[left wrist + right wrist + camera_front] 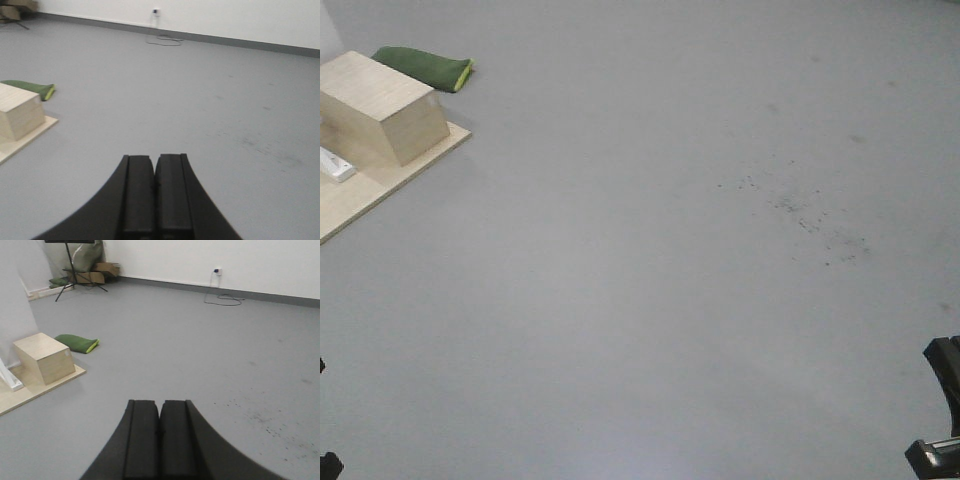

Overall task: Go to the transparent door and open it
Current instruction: 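Turn and drive the base toward the white-framed glass sliding door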

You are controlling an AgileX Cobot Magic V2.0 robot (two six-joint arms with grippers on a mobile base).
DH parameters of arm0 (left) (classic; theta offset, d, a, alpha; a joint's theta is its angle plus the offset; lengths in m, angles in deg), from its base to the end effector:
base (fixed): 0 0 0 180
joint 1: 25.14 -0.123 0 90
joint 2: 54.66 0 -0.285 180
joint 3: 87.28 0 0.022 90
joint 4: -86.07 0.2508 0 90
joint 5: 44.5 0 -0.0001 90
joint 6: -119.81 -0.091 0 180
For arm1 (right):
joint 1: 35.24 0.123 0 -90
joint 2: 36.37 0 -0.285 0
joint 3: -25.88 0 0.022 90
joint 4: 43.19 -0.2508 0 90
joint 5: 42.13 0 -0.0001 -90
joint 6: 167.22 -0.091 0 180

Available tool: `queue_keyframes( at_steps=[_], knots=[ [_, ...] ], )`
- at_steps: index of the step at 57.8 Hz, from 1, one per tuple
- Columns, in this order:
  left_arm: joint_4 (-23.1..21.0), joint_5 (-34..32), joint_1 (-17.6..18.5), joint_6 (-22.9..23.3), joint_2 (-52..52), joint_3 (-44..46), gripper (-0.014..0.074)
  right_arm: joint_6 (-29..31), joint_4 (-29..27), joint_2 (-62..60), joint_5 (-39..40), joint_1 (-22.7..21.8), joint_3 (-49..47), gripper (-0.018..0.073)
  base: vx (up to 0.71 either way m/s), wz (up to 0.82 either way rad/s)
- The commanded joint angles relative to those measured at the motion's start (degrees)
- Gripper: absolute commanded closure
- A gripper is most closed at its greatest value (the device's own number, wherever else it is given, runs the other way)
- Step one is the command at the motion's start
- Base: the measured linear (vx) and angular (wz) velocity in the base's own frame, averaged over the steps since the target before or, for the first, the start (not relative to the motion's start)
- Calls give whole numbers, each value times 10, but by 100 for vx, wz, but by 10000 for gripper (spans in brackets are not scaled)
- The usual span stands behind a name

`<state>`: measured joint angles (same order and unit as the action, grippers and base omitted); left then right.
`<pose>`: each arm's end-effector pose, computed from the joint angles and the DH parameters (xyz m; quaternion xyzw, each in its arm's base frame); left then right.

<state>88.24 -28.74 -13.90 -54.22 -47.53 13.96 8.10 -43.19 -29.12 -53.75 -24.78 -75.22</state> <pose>0.0540 -0.0098 0.1798 0.0465 0.7738 -0.0792 0.6268 0.0553 0.0102 0.1854 -0.0380 0.7524 0.0866 0.6518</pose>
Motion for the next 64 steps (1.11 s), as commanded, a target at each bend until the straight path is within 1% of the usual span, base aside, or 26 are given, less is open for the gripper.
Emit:
queue_keyframes(
  at_steps=[1, 64],
  knots=[
    [-2, -46, 2, 4, -7, -14, 596, 2, 3, -9, 46, -4, 8, 559, 49, 48],
    [-2, -46, 2, 4, -7, -14, 596, 2, 3, -9, 46, -4, 8, 559, 52, 62]
  ],
)
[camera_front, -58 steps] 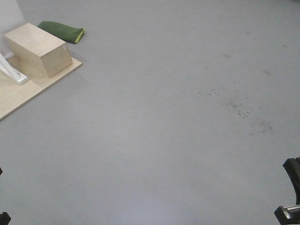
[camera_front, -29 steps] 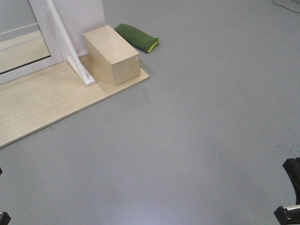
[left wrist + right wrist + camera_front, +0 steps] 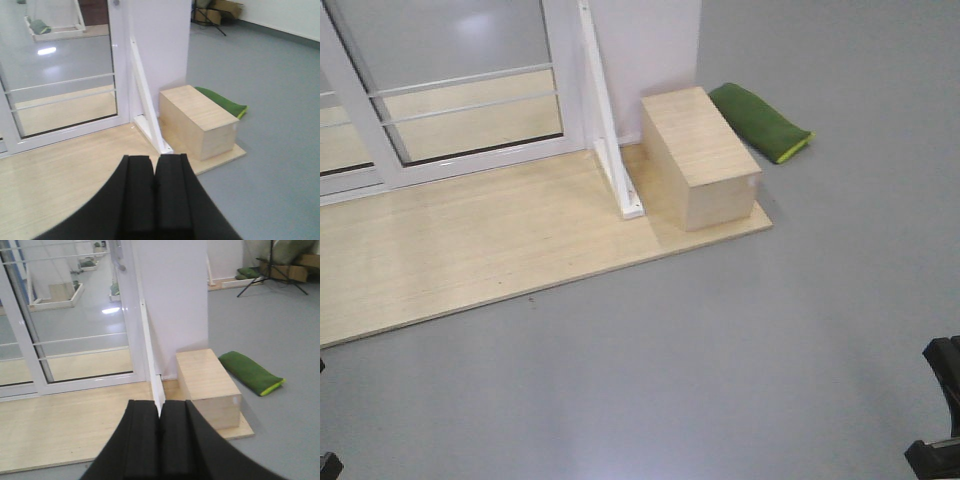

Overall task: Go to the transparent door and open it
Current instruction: 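Turn and drive the base toward the white-framed glass sliding door, then drive closer and stop facing the door's silver handle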

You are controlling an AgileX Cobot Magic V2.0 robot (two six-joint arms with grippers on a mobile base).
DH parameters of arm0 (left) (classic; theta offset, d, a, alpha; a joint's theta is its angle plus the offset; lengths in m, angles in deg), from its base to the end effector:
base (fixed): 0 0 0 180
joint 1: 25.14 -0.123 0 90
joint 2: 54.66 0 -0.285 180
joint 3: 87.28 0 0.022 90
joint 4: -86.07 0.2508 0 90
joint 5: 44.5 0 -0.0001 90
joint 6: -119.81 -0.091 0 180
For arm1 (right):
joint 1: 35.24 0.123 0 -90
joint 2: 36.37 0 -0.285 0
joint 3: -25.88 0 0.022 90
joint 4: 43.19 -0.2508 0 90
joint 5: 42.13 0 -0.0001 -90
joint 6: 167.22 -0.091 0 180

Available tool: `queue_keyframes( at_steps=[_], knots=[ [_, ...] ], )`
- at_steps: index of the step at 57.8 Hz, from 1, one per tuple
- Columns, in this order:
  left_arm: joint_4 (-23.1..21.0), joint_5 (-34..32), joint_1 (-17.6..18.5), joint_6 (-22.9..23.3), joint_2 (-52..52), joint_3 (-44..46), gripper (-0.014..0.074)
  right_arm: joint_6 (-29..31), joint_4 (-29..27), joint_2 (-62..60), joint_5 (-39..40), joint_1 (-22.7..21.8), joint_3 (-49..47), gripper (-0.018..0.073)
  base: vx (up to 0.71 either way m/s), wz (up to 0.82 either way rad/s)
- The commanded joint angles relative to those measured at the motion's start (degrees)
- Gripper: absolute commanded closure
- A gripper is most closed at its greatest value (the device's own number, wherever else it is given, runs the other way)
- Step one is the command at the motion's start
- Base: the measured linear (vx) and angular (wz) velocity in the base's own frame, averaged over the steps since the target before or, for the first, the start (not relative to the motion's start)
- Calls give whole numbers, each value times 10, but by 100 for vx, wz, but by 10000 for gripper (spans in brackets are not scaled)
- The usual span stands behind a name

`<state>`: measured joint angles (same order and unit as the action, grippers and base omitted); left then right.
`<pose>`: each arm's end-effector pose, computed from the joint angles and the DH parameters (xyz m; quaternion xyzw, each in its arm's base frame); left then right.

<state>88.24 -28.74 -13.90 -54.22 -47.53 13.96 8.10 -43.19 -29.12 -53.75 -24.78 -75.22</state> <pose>0.0540 -0.0098 0.1798 0.0465 0.7738 -0.0792 0.6268 0.0553 0.0102 0.1854 -0.0380 0.7524 0.0866 0.6518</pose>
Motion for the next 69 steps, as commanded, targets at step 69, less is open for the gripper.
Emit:
queue_keyframes(
  at_steps=[69],
  knots=[
    [-2, -46, 2, 4, -7, -14, 596, 2, 3, -9, 48, -4, 8, 559, 46, 42]
  ],
)
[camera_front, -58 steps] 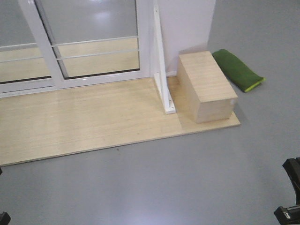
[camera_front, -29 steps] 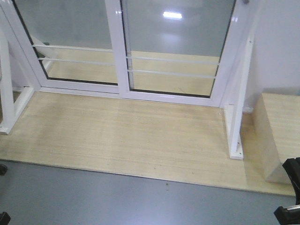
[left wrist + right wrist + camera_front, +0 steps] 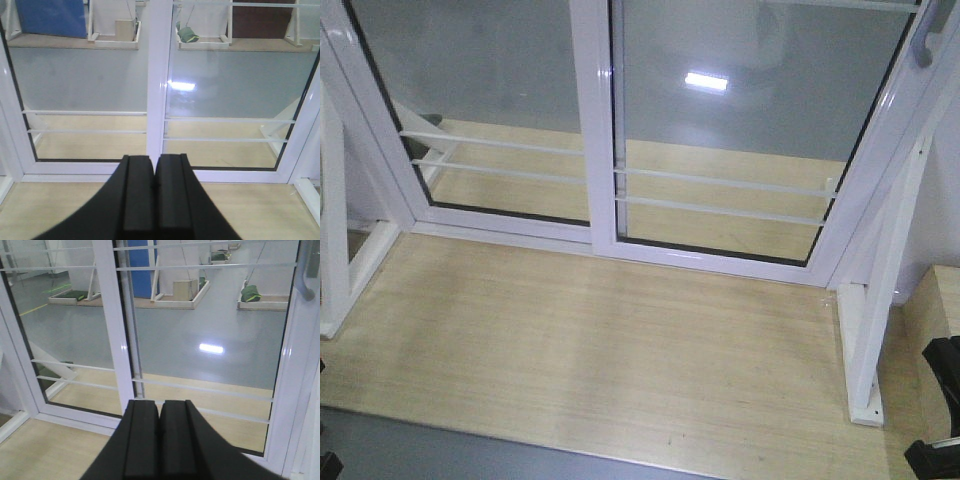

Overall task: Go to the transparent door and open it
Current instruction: 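Drive closer and stop facing the door's silver handle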

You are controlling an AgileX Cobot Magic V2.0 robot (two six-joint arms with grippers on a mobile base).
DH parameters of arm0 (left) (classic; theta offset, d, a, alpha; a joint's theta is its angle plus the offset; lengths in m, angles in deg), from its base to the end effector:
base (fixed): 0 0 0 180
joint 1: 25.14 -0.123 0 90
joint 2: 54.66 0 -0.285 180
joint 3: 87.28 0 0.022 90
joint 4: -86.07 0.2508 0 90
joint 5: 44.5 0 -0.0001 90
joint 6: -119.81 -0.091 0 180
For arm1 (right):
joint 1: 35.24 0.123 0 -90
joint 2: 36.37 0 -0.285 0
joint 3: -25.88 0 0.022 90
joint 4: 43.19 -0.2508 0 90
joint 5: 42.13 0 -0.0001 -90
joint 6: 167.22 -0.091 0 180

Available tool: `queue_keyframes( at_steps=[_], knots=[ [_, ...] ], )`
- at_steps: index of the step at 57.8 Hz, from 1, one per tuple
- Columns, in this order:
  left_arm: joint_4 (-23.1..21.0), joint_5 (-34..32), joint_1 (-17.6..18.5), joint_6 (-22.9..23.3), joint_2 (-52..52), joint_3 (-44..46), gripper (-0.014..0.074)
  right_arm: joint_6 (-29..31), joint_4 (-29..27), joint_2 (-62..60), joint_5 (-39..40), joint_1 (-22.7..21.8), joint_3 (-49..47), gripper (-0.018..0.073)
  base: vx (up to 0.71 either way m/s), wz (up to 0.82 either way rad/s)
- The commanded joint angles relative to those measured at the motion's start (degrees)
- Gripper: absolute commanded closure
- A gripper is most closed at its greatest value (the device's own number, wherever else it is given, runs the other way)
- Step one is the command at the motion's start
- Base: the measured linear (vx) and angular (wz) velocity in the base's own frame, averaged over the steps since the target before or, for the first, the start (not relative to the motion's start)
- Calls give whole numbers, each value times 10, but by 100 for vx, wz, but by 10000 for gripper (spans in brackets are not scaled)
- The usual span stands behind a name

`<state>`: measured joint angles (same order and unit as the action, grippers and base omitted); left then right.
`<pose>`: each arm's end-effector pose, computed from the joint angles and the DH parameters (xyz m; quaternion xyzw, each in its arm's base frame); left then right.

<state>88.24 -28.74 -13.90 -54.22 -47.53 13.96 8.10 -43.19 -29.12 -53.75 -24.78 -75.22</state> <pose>0.0540 -0.0098 0.1798 0.0465 0.7738 -0.0792 0.6268 0.0553 0.0102 0.1854 -0.0380 0.7524 0.0866 0.6518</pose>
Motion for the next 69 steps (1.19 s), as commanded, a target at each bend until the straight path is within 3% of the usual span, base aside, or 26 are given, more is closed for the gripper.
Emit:
queue_keyframes(
  at_steps=[1, 39, 69],
  knots=[
    [-2, -46, 2, 4, -7, -14, 596, 2, 3, -9, 48, -4, 8, 559, 43, -28],
    [-2, -46, 2, 4, -7, -14, 596, 2, 3, -9, 47, -4, 8, 559, 37, -19],
    [-2, -46, 2, 4, -7, -14, 596, 2, 3, -9, 47, -4, 8, 559, 19, -9]
  ],
)
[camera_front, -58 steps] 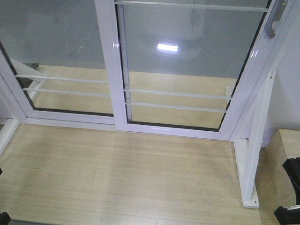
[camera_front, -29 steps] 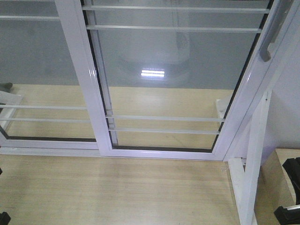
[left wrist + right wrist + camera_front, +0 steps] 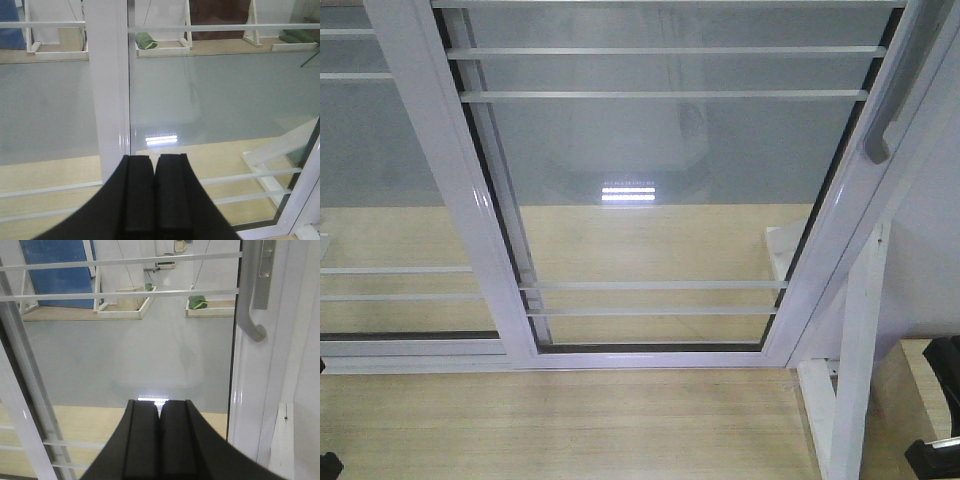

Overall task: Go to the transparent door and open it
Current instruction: 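Drive closer and stop facing the door's silver handle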

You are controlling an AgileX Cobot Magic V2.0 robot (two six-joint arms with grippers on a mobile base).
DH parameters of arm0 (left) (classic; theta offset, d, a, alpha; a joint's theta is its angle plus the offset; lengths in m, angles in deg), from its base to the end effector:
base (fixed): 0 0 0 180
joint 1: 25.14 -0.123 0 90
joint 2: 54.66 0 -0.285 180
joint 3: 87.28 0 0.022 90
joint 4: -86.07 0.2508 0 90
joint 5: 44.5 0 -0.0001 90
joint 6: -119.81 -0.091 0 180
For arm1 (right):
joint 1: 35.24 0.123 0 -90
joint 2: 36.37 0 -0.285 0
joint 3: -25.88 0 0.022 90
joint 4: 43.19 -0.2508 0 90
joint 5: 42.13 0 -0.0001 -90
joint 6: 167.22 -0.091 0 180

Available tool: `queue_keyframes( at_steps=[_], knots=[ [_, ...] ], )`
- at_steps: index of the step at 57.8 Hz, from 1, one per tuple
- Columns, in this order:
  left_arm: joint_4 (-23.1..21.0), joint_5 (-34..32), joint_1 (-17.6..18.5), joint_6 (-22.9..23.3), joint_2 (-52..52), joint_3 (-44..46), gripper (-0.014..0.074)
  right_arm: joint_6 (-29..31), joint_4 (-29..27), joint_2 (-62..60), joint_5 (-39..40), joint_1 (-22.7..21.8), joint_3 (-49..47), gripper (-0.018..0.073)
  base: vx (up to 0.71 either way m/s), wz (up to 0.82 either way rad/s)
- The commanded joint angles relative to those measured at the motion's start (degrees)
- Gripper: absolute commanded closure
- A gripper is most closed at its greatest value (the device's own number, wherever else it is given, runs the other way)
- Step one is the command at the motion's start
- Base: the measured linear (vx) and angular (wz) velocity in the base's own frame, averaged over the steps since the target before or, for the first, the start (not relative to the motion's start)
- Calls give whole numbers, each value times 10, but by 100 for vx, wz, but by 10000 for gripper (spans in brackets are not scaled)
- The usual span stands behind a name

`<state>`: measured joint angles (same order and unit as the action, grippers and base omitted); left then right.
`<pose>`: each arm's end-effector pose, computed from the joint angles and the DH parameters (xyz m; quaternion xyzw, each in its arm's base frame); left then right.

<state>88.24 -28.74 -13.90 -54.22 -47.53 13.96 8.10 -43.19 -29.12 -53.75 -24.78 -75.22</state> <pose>0.0540 -0.0098 0.1798 0.0465 0.7738 -0.0792 0.6268 0.0553 0.0102 0.1854 -0.0380 0.7524 0.0866 0.6518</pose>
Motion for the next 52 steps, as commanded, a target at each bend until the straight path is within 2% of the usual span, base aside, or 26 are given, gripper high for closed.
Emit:
queue_keyframes(
  at_steps=[1, 52],
  knots=[
    [-2, -46, 2, 4, -7, -14, 596, 2, 3, -9, 47, -4, 8, 559, 9, -9],
    [-2, -46, 2, 4, -7, -14, 596, 2, 3, -8, 46, -4, 8, 559, 2, -1]
  ],
)
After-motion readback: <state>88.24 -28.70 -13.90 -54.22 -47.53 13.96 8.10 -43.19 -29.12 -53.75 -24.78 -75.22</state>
